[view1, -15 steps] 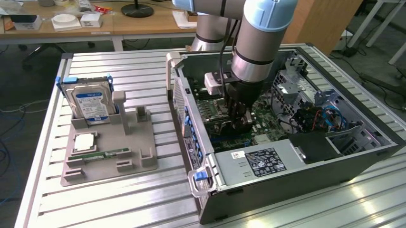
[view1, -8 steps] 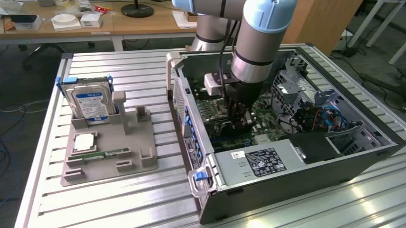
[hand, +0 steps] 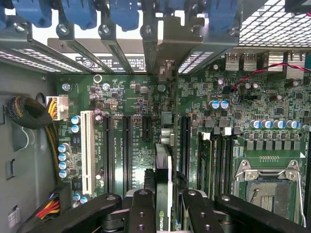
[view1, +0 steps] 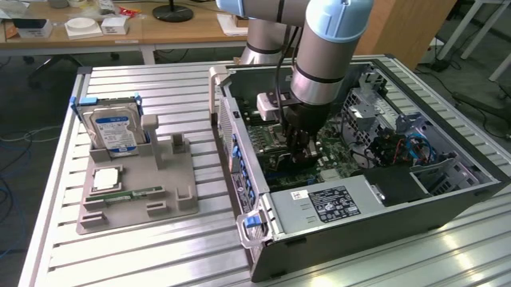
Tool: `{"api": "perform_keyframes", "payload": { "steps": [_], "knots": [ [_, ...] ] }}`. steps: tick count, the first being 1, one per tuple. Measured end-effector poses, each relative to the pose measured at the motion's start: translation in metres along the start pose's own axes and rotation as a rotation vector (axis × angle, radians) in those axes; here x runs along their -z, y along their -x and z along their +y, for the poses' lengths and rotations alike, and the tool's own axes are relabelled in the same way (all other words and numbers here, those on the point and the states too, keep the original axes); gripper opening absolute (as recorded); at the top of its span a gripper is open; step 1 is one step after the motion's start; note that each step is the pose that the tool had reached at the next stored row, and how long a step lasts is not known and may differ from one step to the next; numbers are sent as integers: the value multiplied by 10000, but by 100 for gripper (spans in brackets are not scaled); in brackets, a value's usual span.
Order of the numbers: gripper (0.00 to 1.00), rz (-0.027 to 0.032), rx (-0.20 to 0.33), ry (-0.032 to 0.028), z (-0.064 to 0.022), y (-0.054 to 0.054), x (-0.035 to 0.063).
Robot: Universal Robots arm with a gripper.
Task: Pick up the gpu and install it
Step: 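Insert the gpu into the slot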
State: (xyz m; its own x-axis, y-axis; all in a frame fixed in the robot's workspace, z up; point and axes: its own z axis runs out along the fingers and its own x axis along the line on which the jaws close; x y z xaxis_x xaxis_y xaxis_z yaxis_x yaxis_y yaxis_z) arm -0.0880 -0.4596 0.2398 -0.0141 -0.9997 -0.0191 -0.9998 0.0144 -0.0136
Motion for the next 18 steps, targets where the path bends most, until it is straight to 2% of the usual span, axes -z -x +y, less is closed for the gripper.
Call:
{"api": "perform_keyframes", "payload": {
  "steps": [14,18],
  "knots": [
    [26,1,8,-1,16,-1,1],
    [26,15,21,-32,41,-2,0]
  ]
}}
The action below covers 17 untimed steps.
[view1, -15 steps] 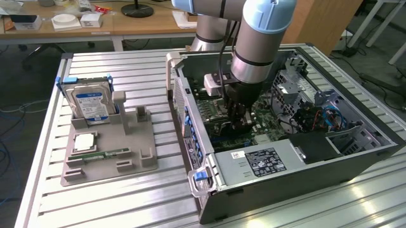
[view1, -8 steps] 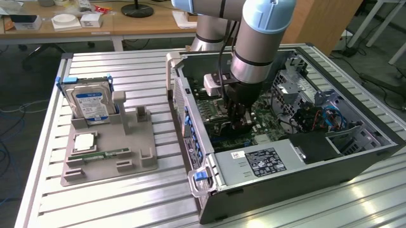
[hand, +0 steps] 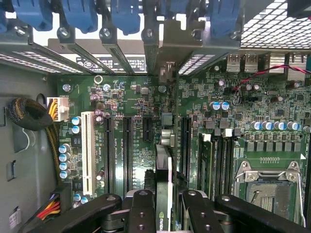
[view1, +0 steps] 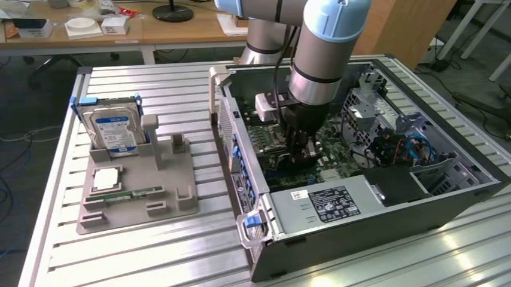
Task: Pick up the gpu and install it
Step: 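Insert the gpu into the slot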
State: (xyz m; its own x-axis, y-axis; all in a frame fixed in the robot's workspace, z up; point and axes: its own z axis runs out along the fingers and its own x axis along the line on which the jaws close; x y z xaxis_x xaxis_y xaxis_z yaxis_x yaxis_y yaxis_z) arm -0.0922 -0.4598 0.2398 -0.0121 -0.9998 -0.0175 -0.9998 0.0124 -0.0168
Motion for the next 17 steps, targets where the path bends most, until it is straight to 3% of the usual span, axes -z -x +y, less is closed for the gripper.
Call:
{"api": "perform_keyframes", "payload": {
  "steps": [6,17],
  "knots": [
    [26,-7,2,31,30,-2,-35],
    [26,-16,-1,32,38,-1,-41]
  ]
}}
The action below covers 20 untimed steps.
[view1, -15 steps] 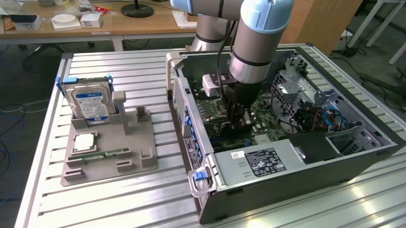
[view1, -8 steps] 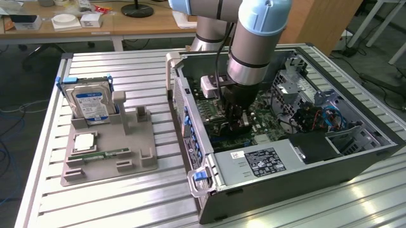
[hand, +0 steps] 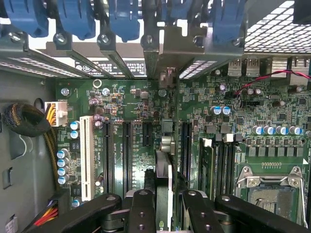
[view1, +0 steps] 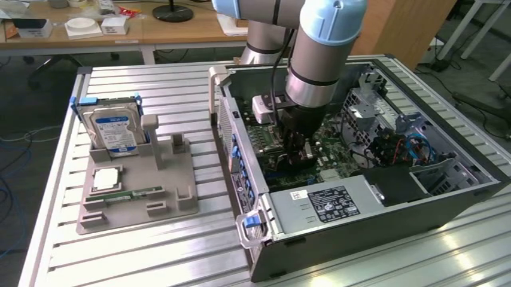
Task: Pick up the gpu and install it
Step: 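Insert the gpu into the slot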
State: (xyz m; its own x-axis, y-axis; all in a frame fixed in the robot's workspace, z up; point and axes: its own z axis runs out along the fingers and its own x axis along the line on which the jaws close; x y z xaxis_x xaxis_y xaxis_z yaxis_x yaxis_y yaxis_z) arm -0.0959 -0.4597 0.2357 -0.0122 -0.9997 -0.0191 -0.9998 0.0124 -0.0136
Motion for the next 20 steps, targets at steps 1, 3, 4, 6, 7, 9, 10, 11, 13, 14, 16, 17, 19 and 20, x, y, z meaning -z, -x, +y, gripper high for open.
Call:
{"api": "perform_keyframes", "payload": {
  "steps": [1,3,4,6,7,9,10,11,13,14,16,17,19,20],
  "knots": [
    [26,1,0,0,0,0,0],
    [26,0,0,0,0,0,0],
    [26,1,0,0,0,0,0],
    [26,0,0,0,0,0,0],
    [26,1,1,1,0,0,1],
    [26,1,0,0,0,0,0],
    [26,1,0,1,0,0,0],
    [26,1,0,1,0,0,0],
    [26,1,0,0,0,0,0],
    [26,2,1,0,0,0,1],
    [26,1,0,1,0,0,0],
    [26,1,0,0,0,0,0],
    [26,1,0,1,0,0,1],
    [26,1,0,0,0,0,1]
  ]
}}
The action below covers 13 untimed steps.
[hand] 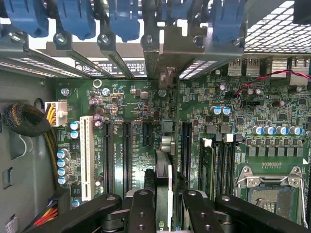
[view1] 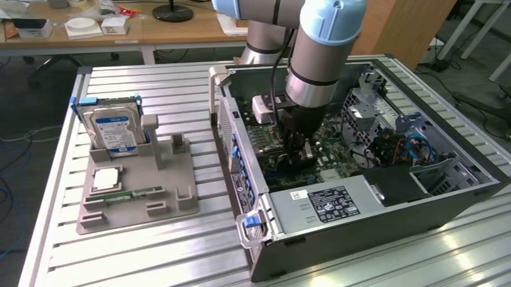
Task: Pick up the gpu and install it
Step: 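Insert the gpu into the slot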
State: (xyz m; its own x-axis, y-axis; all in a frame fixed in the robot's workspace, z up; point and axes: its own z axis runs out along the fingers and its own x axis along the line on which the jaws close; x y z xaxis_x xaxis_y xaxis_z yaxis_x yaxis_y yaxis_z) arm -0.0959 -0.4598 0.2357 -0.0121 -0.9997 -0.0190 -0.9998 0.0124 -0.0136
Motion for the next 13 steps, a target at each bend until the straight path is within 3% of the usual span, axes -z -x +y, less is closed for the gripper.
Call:
{"api": "perform_keyframes", "payload": {
  "steps": [13],
  "knots": [
    [26,-1,0,0,0,0,0]
  ]
}}
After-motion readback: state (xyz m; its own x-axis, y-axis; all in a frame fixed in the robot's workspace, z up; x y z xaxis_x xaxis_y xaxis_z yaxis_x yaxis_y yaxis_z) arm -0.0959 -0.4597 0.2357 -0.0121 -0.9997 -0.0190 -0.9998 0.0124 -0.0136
